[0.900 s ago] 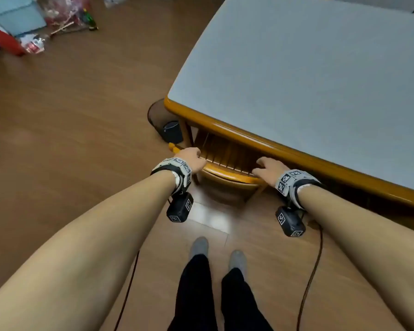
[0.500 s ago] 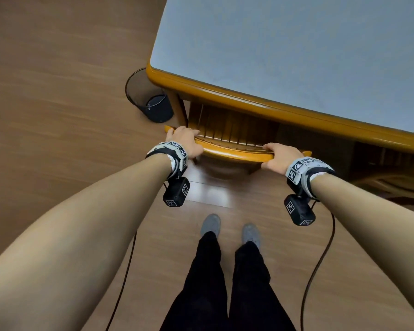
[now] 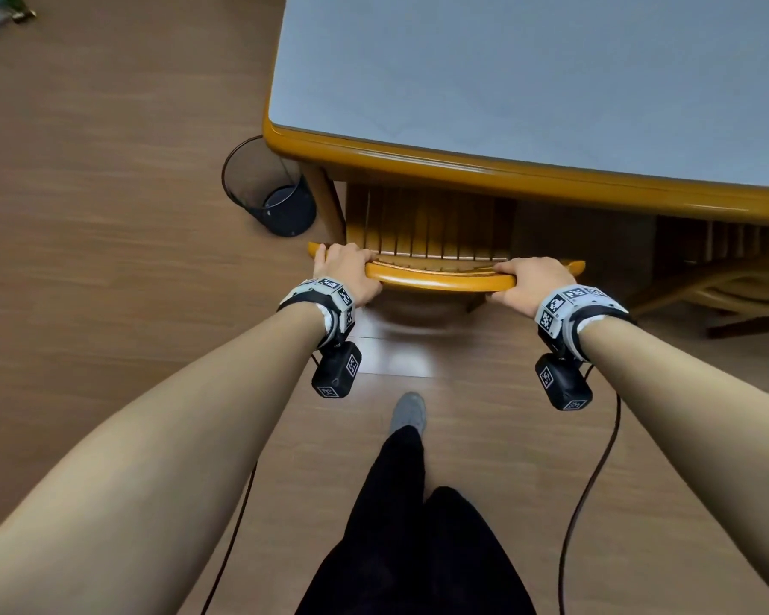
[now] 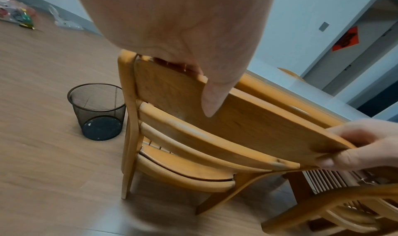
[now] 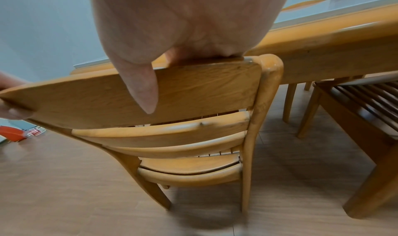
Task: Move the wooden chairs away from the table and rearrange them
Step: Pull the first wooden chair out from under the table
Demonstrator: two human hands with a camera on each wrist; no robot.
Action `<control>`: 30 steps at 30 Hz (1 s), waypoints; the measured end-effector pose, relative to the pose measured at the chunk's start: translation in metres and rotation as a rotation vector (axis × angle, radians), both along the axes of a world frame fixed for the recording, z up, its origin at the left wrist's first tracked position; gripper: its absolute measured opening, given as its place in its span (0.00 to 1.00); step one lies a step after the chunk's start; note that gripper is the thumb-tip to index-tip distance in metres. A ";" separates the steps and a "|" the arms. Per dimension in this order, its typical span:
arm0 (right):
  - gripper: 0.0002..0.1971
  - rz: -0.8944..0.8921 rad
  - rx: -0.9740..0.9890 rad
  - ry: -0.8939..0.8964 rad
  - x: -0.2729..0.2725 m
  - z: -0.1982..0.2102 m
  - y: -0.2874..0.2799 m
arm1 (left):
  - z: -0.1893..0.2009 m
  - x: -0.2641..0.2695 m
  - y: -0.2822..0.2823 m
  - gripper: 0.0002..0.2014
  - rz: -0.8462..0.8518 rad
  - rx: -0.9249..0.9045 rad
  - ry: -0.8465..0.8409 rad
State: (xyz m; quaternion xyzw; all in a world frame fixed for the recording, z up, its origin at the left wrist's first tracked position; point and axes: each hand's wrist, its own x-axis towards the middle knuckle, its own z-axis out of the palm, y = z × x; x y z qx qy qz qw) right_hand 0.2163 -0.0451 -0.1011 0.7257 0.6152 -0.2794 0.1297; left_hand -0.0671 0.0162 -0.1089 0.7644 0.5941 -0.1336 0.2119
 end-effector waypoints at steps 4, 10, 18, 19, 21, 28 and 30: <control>0.34 0.008 0.007 0.005 -0.006 -0.001 -0.031 | -0.003 -0.007 -0.032 0.24 0.009 0.007 -0.024; 0.33 0.048 0.022 0.050 -0.021 -0.014 -0.111 | -0.015 -0.025 -0.114 0.25 0.029 0.013 -0.052; 0.22 0.123 0.044 0.050 -0.035 -0.032 -0.256 | -0.033 -0.039 -0.267 0.29 0.022 -0.018 -0.026; 0.22 0.123 0.037 0.053 -0.036 -0.033 -0.273 | -0.035 -0.039 -0.286 0.30 0.025 -0.024 -0.020; 0.26 0.154 0.029 0.032 -0.037 -0.035 -0.307 | -0.035 -0.039 -0.322 0.32 0.035 -0.039 -0.012; 0.35 0.186 0.010 0.004 -0.044 -0.027 -0.400 | -0.032 -0.046 -0.419 0.30 0.056 -0.015 -0.012; 0.35 0.182 0.016 0.011 -0.046 -0.024 -0.422 | -0.032 -0.049 -0.440 0.29 0.062 0.006 -0.021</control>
